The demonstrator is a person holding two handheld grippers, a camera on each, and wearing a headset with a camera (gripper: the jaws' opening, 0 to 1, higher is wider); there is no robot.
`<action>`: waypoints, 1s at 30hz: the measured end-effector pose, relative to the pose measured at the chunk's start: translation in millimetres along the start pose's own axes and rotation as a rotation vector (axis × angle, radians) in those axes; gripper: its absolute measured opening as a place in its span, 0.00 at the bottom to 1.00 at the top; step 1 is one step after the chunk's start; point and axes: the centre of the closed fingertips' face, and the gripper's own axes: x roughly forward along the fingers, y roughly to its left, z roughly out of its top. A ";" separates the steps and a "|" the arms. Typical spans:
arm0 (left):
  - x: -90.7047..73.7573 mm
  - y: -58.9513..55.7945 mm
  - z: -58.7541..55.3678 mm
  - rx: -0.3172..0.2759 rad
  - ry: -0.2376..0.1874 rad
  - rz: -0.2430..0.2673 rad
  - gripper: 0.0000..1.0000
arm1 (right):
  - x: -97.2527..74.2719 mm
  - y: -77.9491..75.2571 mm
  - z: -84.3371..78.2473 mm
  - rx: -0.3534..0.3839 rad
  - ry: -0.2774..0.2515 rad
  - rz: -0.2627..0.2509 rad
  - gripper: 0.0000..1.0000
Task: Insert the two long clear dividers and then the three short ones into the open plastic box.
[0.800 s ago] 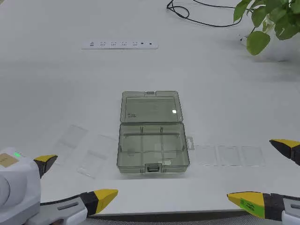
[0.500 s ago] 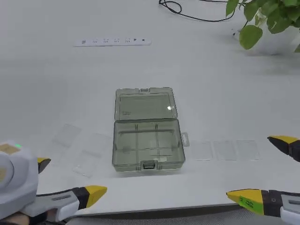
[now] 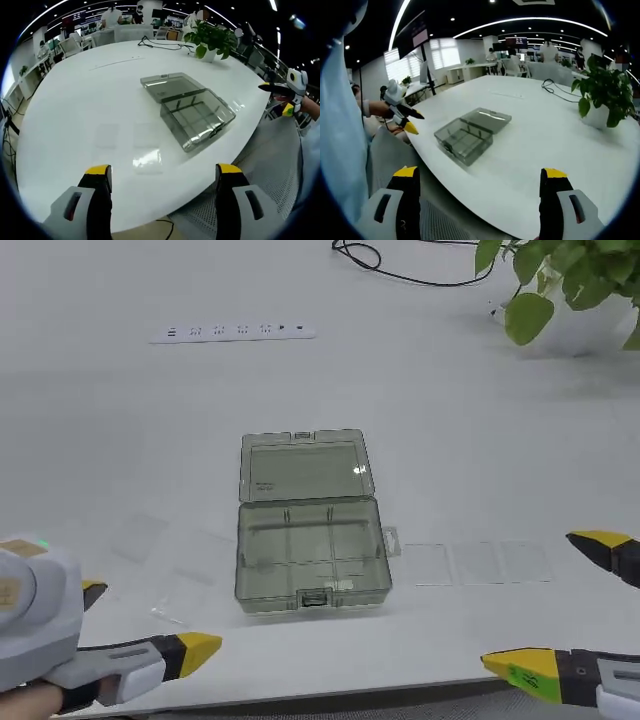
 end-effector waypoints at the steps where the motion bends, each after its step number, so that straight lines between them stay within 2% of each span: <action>1: -0.1 -0.5 0.6 -0.001 -0.002 -0.001 0.87 | -0.3 -0.4 -0.7 0.001 0.002 -0.001 1.00; 5: -2.5 -1.5 7.4 0.009 -0.038 0.002 0.88 | -0.9 -1.3 -1.6 0.000 0.005 -0.004 1.00; 7: -5.7 -4.3 22.5 0.033 -0.133 -0.004 0.91 | -1.2 -1.8 -1.3 0.003 0.003 -0.005 1.00; 9: -10.7 -3.7 32.0 0.042 -0.199 0.011 0.93 | -1.1 -2.1 -1.3 0.001 0.005 -0.005 1.00; 11: -13.9 -4.8 34.8 0.046 -0.222 0.009 0.94 | -0.8 -2.4 -1.1 0.000 0.005 -0.005 1.00; 14: -19.7 -5.3 41.8 0.053 -0.281 0.008 0.95 | 0.4 -3.3 -1.3 -0.001 0.005 -0.003 1.00; 20: -23.8 -4.3 42.2 0.043 -0.309 0.003 1.00 | 1.7 -5.4 -0.8 -0.004 0.006 0.002 1.00; 30: -23.3 -6.2 34.2 0.029 -0.293 -0.006 1.00 | 3.2 -8.2 2.7 -0.018 0.007 0.006 1.00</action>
